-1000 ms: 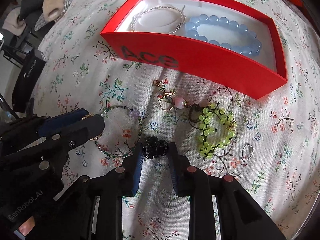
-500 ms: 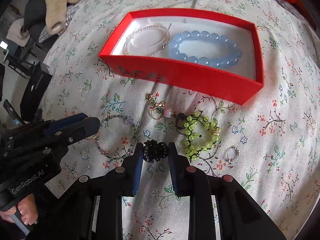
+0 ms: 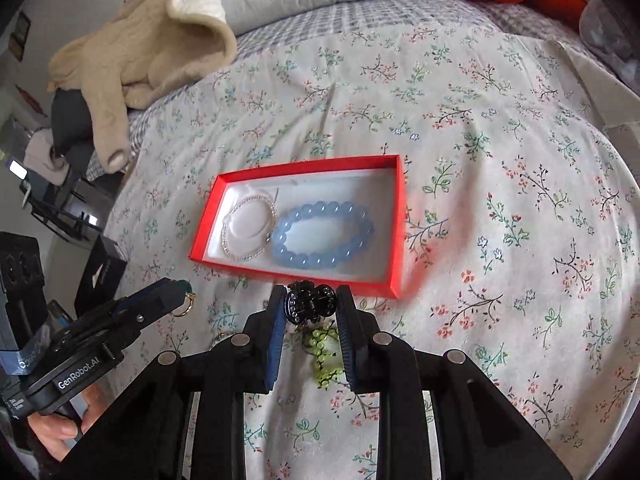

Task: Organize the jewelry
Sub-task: 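Place gold rings in the box with left tool while right sets clip on blue bracelet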

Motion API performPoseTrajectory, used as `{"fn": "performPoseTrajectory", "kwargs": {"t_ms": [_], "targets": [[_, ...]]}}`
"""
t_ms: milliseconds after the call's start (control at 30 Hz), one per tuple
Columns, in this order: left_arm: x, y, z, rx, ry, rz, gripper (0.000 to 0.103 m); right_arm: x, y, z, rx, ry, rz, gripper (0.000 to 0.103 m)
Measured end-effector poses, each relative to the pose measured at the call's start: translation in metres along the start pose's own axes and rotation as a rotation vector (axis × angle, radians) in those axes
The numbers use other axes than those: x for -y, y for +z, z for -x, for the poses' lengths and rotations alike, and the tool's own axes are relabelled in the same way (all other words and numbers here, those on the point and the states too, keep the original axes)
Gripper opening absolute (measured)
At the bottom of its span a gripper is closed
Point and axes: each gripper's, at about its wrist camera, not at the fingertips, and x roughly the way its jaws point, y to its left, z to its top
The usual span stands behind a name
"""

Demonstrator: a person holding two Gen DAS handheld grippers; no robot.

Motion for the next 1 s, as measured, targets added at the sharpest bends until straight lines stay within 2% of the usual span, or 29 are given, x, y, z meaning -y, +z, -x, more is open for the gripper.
{"fn": "performPoseTrajectory", "kwargs": {"t_ms": [200,333,800,867,933,1000], "targets": [[-0.001,0.013,-0.017,0.053,-0.012,0.004,0.022,0.006,0.019,-0.015,0.018,-0.005,0.008,0.026],[-0.003,0.020,-0.033,0.064,0.020,-0.004,0.022,0.005,0.025,-0.026,0.015,-0.012,0.033,0.026],[-0.003,0.029,-0.058,0.051,0.062,-0.020,0.023,0.004,0.033,-0.037,0.021,0.001,0.059,0.027],[-0.004,0.030,-0.056,0.052,0.062,-0.012,0.026,0.005,0.033,-0.037,0.019,0.007,0.052,0.027],[-0.004,0.030,-0.054,0.057,0.063,-0.006,0.035,0.006,0.033,-0.034,0.022,0.012,0.045,0.029],[-0.004,0.030,-0.050,0.060,0.067,-0.005,0.038,0.006,0.032,-0.032,0.025,0.015,0.043,0.031]]}}
